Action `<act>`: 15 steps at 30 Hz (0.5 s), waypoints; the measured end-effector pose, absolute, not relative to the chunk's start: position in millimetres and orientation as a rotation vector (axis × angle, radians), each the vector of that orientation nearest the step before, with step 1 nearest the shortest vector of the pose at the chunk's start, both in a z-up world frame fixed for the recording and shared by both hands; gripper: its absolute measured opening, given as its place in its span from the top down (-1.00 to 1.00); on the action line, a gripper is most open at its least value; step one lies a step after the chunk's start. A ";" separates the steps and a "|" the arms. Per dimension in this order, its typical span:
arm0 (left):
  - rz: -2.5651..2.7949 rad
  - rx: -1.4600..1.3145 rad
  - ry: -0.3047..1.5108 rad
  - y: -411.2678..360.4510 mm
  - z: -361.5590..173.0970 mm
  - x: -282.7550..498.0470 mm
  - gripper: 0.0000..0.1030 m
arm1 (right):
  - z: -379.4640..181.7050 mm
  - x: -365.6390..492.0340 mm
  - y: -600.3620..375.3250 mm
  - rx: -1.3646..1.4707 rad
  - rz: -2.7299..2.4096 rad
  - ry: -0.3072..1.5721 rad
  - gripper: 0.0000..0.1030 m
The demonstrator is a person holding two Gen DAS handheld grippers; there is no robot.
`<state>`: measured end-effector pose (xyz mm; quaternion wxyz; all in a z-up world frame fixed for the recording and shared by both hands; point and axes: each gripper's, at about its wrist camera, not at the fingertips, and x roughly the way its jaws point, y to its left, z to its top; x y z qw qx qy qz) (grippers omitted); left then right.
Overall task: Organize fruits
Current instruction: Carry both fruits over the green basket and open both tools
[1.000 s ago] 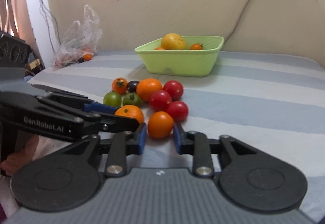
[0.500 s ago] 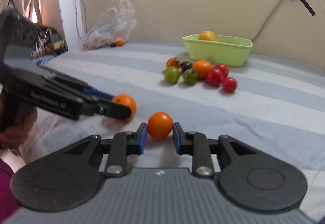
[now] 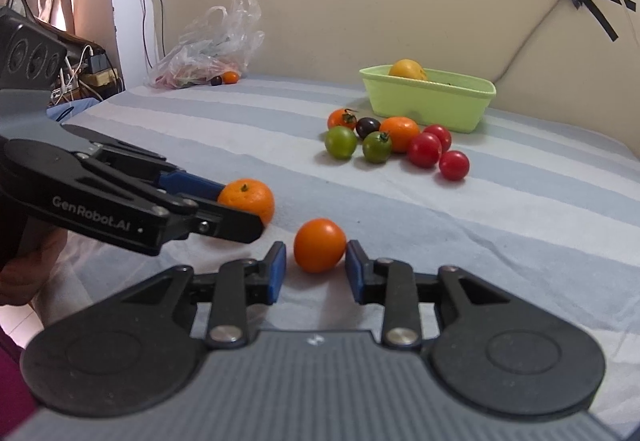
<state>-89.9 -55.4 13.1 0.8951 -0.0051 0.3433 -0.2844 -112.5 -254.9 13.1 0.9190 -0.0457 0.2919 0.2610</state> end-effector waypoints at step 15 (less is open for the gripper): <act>-0.590 -0.170 0.648 -67.7 75.9 67.4 0.28 | 62.8 39.0 -300.7 0.109 0.433 0.456 0.41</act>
